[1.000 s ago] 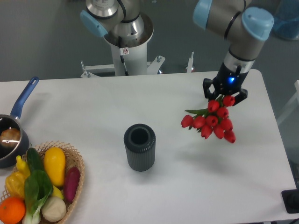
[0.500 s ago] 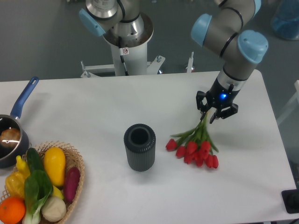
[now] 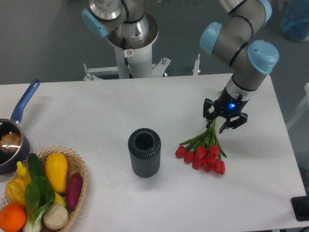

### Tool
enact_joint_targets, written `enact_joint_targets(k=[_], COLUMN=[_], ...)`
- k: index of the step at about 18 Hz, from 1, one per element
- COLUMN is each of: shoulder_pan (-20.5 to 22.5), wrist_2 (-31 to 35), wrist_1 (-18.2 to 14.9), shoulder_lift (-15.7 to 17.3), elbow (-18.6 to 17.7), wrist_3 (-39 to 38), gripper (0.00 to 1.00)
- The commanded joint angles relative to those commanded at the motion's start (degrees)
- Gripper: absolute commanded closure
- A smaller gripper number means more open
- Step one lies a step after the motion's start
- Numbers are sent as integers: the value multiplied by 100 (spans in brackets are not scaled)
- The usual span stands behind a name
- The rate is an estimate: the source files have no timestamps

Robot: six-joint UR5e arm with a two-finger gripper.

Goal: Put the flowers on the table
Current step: 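Open the gripper to release the tulip stems onto the table, then raise the open gripper away from the tulips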

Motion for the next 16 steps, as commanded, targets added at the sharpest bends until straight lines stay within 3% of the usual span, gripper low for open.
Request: enact_joint_targets(k=[7,12,16], shoulder_pan=[17,-193,-308], wrist_2=[9,61,544], wrist_1=[70,79,123], shoulder_lift=[589,975,1301], elbow=[123,290,273], wrist_3=[52,79,744], gripper=[0,0,0])
